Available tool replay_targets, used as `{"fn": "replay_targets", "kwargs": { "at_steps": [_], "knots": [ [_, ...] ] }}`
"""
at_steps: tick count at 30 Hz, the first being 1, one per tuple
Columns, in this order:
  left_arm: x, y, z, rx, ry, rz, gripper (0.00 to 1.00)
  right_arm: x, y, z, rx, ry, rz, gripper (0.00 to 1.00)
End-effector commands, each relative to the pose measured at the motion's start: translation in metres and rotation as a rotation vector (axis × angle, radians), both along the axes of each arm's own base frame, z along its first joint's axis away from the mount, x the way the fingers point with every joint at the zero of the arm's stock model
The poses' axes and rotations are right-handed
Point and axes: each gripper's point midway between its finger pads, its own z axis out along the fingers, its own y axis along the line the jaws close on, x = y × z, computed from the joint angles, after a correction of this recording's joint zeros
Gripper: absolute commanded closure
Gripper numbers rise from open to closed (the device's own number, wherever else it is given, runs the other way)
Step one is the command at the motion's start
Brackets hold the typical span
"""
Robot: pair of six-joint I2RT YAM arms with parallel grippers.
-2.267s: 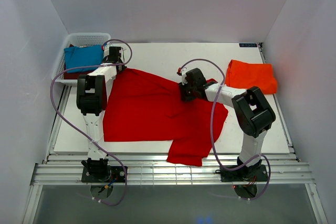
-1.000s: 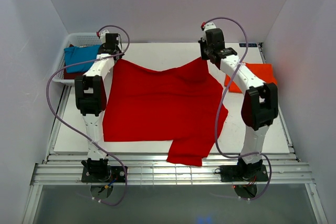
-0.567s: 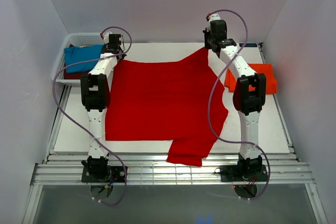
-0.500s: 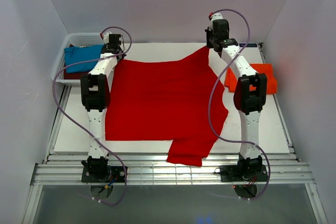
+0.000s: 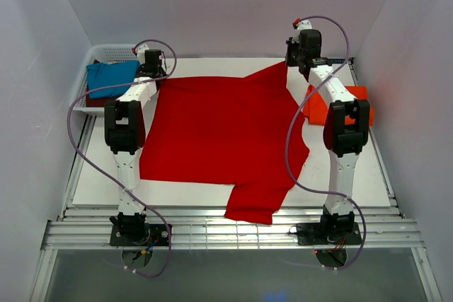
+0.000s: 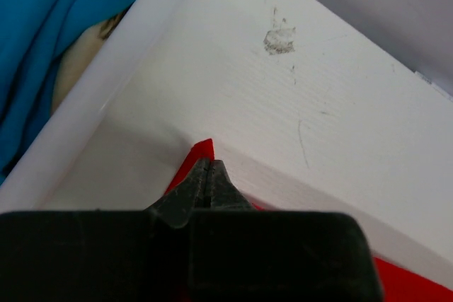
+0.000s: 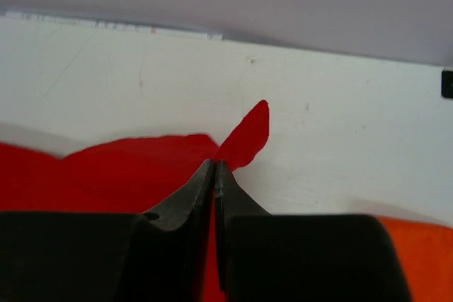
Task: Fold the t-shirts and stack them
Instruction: Fold the tshirt
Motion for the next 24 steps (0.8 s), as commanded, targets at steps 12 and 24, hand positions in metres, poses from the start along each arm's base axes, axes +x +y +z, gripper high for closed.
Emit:
{"fn": "replay_targets", "kwargs": {
  "at_steps": [12, 24],
  "knots": [
    [-0.061, 0.014, 0.045, 0.001, -0.107, 0.042, 1.00, -0.140, 0.025, 0.017, 0.035, -0.004, 0.097, 0.92],
    [-0.096, 0.016, 0.032, 0.020, -0.045, 0.034, 1.00, -0.222, 0.031, -0.007, -0.072, 0.084, 0.073, 0.92]
  ]
}}
